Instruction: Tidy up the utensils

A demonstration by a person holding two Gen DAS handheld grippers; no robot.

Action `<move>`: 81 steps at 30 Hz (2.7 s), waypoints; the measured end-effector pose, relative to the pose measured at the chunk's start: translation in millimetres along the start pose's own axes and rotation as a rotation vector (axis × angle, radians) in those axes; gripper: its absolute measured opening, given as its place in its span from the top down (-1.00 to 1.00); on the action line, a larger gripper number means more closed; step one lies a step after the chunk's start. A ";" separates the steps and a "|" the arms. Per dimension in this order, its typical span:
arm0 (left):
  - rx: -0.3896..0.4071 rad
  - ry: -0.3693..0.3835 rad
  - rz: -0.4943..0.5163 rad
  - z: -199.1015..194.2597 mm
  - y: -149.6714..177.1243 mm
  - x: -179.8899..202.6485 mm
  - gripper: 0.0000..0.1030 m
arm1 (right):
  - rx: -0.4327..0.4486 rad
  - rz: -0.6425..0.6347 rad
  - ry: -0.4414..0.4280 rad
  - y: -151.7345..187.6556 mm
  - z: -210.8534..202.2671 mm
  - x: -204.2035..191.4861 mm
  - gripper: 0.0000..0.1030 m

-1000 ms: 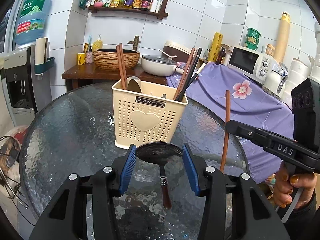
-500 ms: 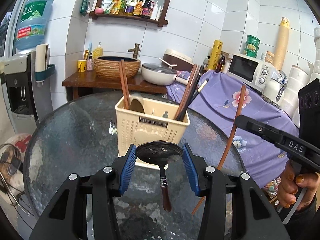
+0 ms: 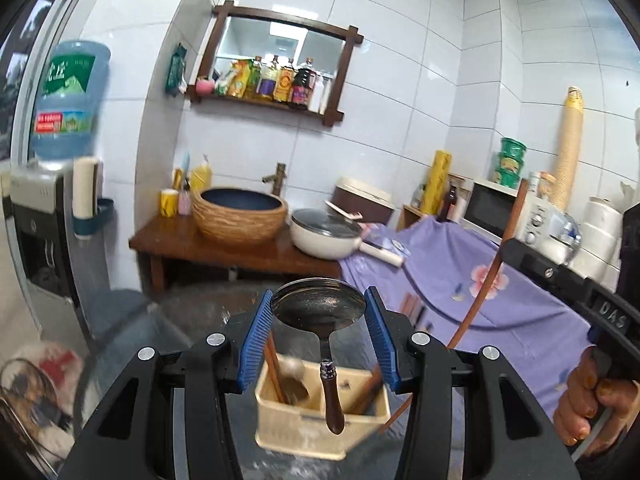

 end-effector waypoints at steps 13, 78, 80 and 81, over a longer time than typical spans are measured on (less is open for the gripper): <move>-0.051 -0.074 0.041 53.7 27.0 -9.8 0.11 | -0.028 -0.037 0.087 46.5 51.7 18.5 0.86; 0.050 -0.213 0.131 -66.0 185.6 -26.5 -0.88 | -0.052 -0.050 0.149 203.8 -76.3 2.6 -0.89; 0.040 -0.200 0.107 -81.2 199.0 -28.2 -0.88 | -0.056 -0.069 0.158 223.5 -90.4 -7.2 -0.89; 0.034 -0.196 0.098 -88.2 204.6 -29.6 -0.88 | -0.056 -0.073 0.158 229.7 -95.2 -10.5 -0.89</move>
Point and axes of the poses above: each gripper's, at about its wrist camera, not at the fingertips, and z roughly the way its jaws point, x to its right, y to its underside, the point moved 7 cm from there along z, roughly the way its jaws point, and after that the axes turned 6 degrees about -y, right-handed, at the moved point
